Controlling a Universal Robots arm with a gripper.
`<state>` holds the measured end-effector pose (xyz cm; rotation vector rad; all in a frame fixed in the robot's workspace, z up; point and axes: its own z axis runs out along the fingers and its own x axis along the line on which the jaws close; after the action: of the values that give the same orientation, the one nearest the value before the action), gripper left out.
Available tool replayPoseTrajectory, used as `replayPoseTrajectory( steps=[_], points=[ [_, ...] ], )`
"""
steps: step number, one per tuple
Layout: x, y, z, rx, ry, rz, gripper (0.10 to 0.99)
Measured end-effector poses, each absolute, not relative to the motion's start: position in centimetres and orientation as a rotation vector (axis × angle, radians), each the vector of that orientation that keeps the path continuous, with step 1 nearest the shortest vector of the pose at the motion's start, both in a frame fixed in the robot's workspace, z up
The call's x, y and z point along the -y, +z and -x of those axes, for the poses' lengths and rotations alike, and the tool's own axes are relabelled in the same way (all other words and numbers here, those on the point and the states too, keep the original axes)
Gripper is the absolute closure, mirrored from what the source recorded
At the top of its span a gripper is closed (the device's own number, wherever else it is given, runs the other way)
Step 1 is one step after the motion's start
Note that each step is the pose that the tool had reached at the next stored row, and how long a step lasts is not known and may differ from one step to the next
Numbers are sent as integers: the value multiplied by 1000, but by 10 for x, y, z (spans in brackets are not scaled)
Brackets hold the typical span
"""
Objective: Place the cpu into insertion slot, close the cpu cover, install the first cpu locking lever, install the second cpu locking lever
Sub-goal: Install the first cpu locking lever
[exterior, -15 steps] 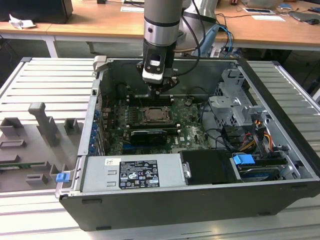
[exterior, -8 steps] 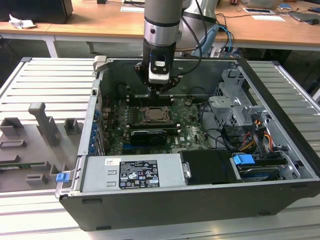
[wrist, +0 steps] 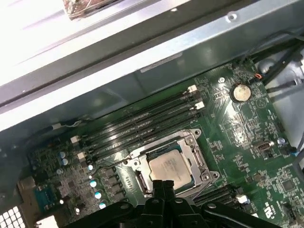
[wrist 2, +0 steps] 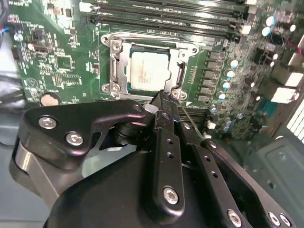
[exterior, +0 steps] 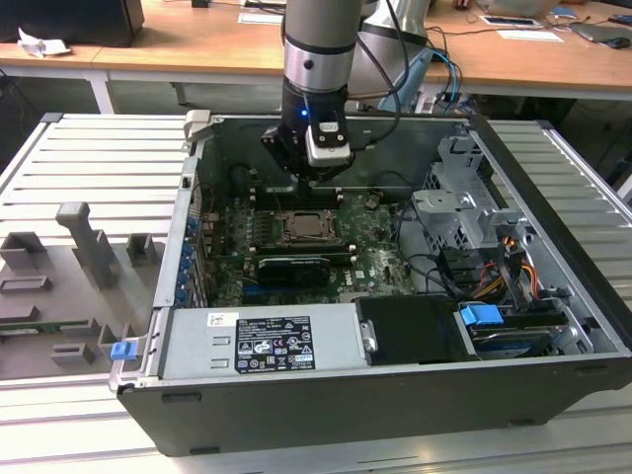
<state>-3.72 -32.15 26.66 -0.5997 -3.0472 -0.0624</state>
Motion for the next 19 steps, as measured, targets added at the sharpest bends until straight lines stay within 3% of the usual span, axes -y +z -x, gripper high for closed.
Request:
replayPoseTrajectory(
  steps=[19],
  points=[
    [322, 264, 37, 3119, -62, 80, 980]
  ],
)
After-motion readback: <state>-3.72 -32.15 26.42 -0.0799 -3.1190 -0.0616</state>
